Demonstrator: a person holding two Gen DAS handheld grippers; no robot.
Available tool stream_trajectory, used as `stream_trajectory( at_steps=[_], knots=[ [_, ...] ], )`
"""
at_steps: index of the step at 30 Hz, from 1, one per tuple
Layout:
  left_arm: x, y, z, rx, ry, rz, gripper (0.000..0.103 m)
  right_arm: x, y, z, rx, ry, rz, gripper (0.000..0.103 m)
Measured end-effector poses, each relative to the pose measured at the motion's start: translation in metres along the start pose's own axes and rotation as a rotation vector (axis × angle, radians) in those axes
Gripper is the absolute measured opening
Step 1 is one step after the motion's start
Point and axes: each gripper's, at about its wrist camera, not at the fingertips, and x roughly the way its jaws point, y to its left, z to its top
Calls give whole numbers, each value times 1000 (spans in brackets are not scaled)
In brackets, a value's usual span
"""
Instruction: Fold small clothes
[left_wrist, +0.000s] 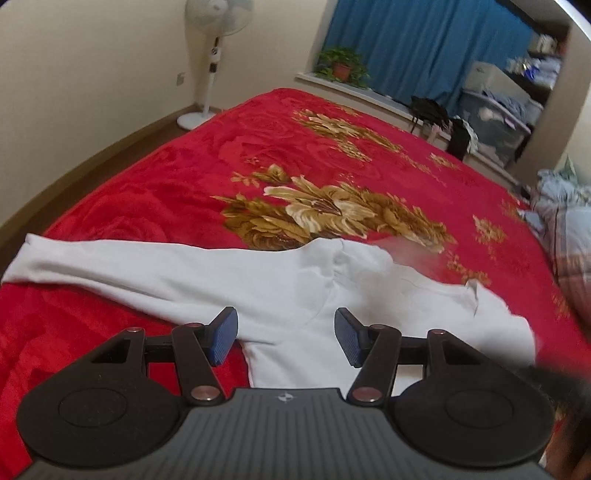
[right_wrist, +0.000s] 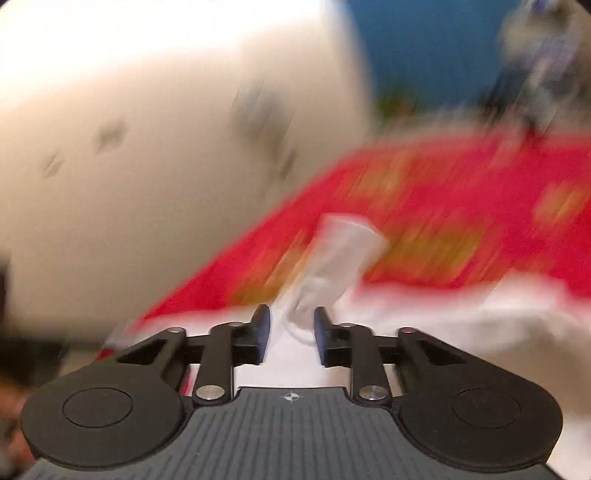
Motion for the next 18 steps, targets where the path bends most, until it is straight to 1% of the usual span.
stream_trajectory(
  at_steps=[1,2,3,4,5,7,8,9,10,11,14,15,16,17,18],
  knots=[
    [2,3,2,-18,9,-11,63,9,4,-9,9,97,33,27],
    [4,5,4,-30,20,-22,63,11,7,-15,1,151,38,27],
    [6,6,4,-37,33,-34,63,7,7,-18,-22,175,21,27],
    [9,7,4,-39,46,-49,60,-4,6,-18,-48,182,-7,27],
    [13,7,4,-37,64,-62,53,-15,2,-16,-59,184,-26,27],
    [24,8,3,-33,102,-84,43,-43,-16,-8,-47,171,-59,28],
    [29,8,3,-34,114,-92,35,-57,-28,-6,-31,164,-81,31],
    [35,8,3,-38,124,-101,30,-69,-38,-4,-13,161,-108,33],
    [41,9,4,-44,134,-108,27,-78,-51,-2,15,157,-141,33],
    [48,11,5,-57,144,-110,27,-86,-63,-2,47,150,-163,34],
    [66,19,7,-113,167,-114,27,-104,-105,-20,176,105,-213,34],
    [71,20,7,-132,172,-115,27,-106,-119,-30,232,98,-229,34],
    [77,22,7,-147,179,-115,27,-104,-134,-39,306,117,-275,35],
    [83,23,7,-162,186,-118,27,-103,-144,-41,379,115,-312,35],
    [88,24,7,-174,191,-125,27,-104,-155,-43,448,80,-302,35]
  ],
)
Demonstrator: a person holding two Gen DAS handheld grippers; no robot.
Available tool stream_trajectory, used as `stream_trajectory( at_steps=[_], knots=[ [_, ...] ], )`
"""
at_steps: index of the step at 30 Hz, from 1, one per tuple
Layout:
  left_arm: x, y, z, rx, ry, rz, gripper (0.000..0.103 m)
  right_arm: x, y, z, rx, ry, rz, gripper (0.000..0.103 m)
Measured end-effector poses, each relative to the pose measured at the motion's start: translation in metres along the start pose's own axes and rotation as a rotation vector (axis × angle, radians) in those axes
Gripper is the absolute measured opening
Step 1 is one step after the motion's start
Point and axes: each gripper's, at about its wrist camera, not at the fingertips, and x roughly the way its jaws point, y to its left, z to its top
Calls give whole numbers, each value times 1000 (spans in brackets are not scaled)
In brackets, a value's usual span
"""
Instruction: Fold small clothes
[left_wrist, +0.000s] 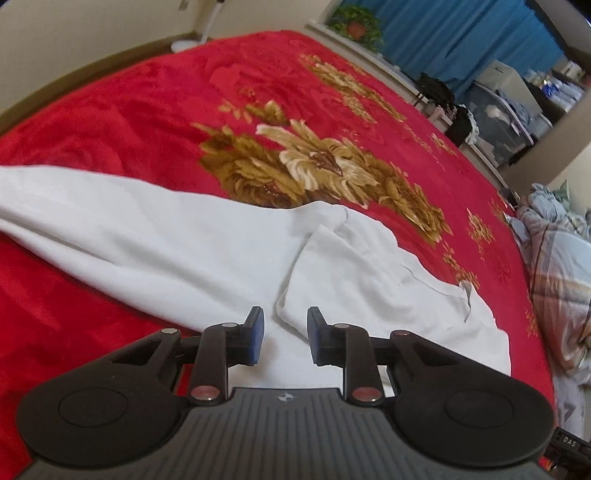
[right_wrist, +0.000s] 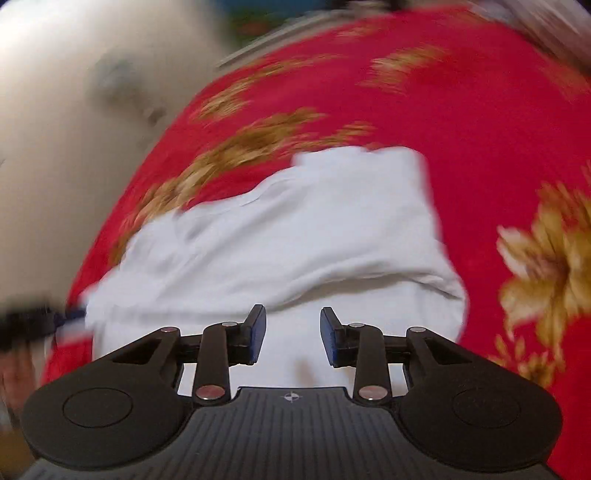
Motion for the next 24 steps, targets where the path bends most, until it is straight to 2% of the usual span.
stream_trajectory(
  at_steps=[1,4,7,12,13,14,16,18,20,21,24],
  knots=[
    [5,1,2,-12,7,-11,29,5,-9,2,25,2,16,35],
    [18,1,4,-37,7,-10,29,16,-25,6,67,15,-64,37],
    [32,-2,4,-31,18,-5,29,19,-47,11,198,15,-55,37],
    [51,-6,1,-7,22,33,29,21,-66,16,273,-21,-100,37],
    [51,-7,2,2,17,34,26,21,-70,17,294,-19,-93,37],
    [50,-9,2,13,10,34,9,22,-72,17,309,-16,-86,37],
    [40,-14,4,43,-20,46,6,26,-73,19,320,-10,-86,37],
    [19,-18,8,42,-70,23,5,27,-74,19,321,-8,-91,37],
    [-8,-22,10,36,-134,-5,5,28,-73,20,322,-13,-98,17],
    [-19,-24,10,45,-150,3,5,28,-72,22,321,-20,-109,0],
    [-23,-21,0,67,-105,82,5,22,-74,21,351,-24,-136,0]
  ],
)
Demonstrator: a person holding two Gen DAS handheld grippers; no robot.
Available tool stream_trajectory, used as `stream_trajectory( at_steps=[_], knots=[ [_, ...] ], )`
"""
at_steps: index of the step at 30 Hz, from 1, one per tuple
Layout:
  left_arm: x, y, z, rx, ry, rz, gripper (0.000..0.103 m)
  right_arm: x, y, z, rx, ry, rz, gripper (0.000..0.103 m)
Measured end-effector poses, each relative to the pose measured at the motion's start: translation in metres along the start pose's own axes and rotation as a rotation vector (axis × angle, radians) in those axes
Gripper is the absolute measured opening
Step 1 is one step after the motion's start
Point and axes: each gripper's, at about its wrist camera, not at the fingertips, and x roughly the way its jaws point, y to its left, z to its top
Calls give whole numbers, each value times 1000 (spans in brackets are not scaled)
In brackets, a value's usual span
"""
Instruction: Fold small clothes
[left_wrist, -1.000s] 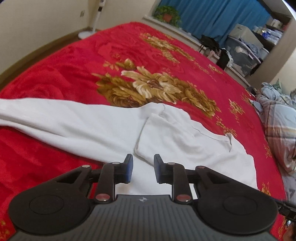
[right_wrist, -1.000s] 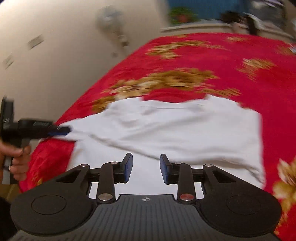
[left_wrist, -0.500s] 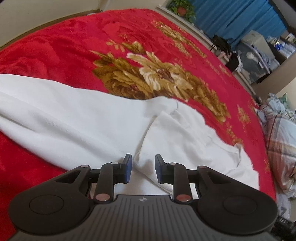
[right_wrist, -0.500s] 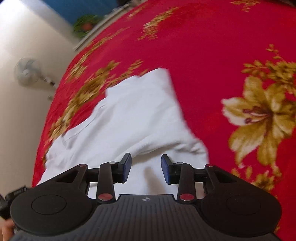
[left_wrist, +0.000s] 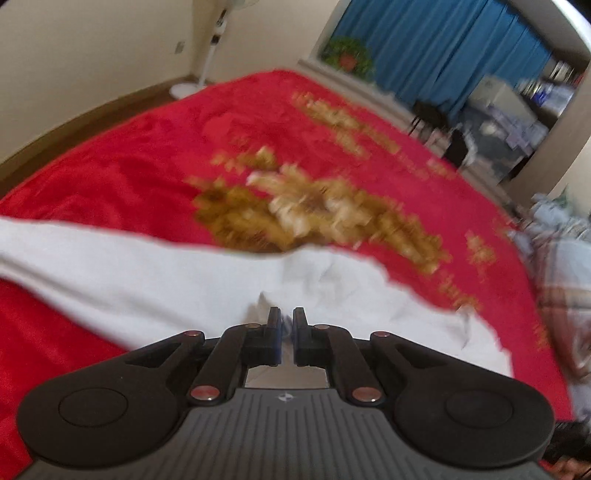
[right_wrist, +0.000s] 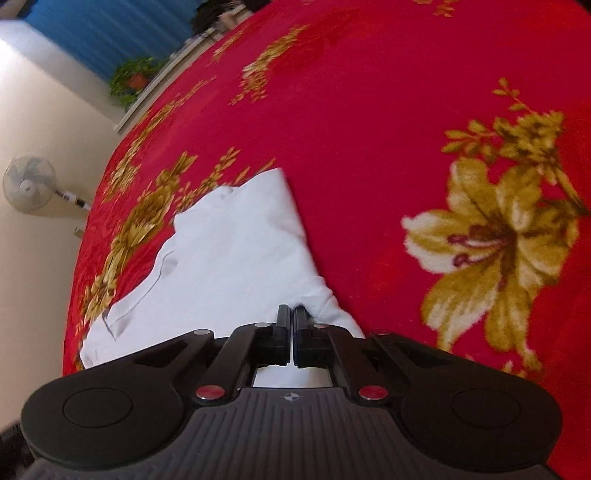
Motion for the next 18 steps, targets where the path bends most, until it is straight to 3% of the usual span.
stream_trajectory(
  at_steps=[3,7,10,12,14,16,18],
  knots=[
    [16,6,-6,28,86,132,6,2,4,-2,-45,22,-86,0],
    [2,-2,-2,81,8,51,21,-16,31,-12,-230,-49,-150,4],
    [11,-14,-12,148,62,-13,25,-31,53,-20,-345,-120,-102,13],
    [27,-18,-21,185,131,-7,28,-31,61,-23,-407,-147,-81,26],
    [45,-20,-33,237,214,47,30,-21,65,-23,-451,-153,-84,26],
    [47,-25,-39,295,200,70,33,-5,65,-21,-468,-103,-107,27],
    [42,-26,-37,286,198,66,36,9,60,-22,-460,-52,-151,27]
  ],
)
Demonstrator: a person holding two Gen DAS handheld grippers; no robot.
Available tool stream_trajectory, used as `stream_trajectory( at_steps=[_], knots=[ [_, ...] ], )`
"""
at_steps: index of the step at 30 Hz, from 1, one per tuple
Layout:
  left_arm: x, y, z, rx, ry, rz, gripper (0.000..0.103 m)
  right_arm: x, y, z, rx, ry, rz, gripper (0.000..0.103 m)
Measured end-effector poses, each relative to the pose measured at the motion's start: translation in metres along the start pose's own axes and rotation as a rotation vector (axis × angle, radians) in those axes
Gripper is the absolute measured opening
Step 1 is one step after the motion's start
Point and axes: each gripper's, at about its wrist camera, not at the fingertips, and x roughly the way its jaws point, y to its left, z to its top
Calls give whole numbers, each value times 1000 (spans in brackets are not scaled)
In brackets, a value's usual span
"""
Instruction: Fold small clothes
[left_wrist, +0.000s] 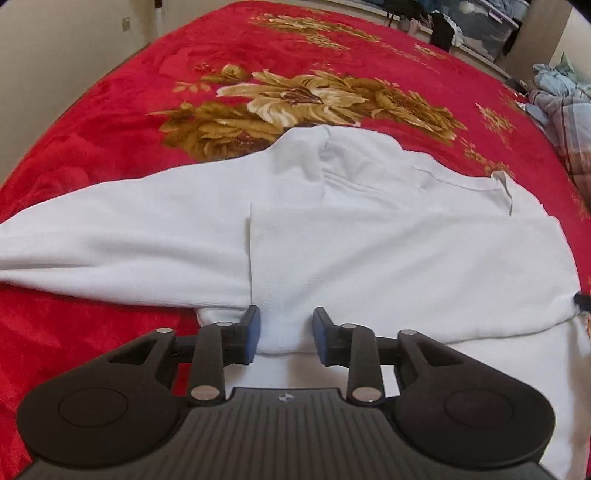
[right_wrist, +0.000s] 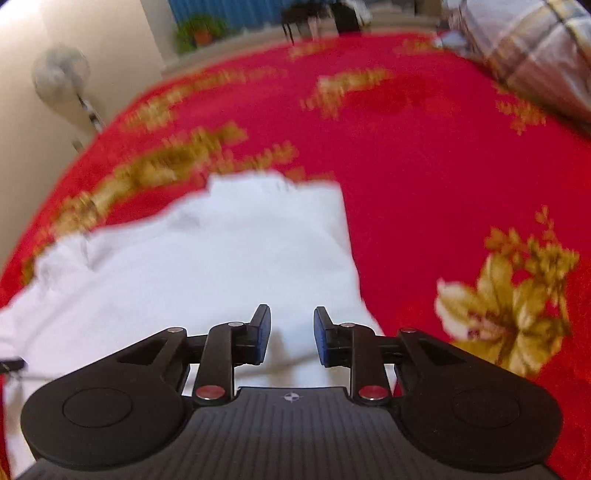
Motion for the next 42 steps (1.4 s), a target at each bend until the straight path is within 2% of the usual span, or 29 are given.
stream_trajectory(
  at_steps=[3,7,9,11,13,16,19,21,26,29,33,35,36,38,40,42],
  knots=[
    [-9,4,4,-52,-29,-44,36,9,0,-1,7,31,-28,27],
    [-19,2,9,-49,-58,-65,37,11,7,-1,-36,20,-41,27],
    [-13,3,10,-56,-35,-72,41,12,8,-2,-40,23,-47,27],
    [-1,2,7,-46,22,-51,52,13,9,-2,-52,22,-55,27],
    [1,-2,4,-1,42,-19,53,12,12,-4,-62,20,-64,28],
    [-19,-1,9,-25,-37,-54,53,9,14,-3,-54,9,-61,29],
    [-40,0,13,-38,-142,-78,59,3,19,-2,-63,-18,-32,29],
    [-47,-2,14,-37,-199,-55,61,-1,23,-1,-75,-48,-13,29],
    [-54,0,18,-38,-314,33,71,-20,33,3,-96,-169,51,40],
    [-61,10,23,-51,-349,71,74,-29,41,4,-141,-234,59,42],
    [-64,53,33,-171,-340,100,74,-34,46,7,-152,-261,102,43],
    [-63,85,37,-264,-327,122,73,-36,50,7,-164,-265,109,43],
    [-63,104,37,-320,-321,150,72,-36,51,7,-169,-264,107,43],
    [-63,140,34,-428,-311,198,61,-34,52,8,-167,-257,108,43],
    [-66,180,28,-566,-304,224,55,-32,51,8,-155,-247,107,43],
    [-67,216,17,-703,-297,227,55,-29,50,10,-141,-232,104,43]
  ],
)
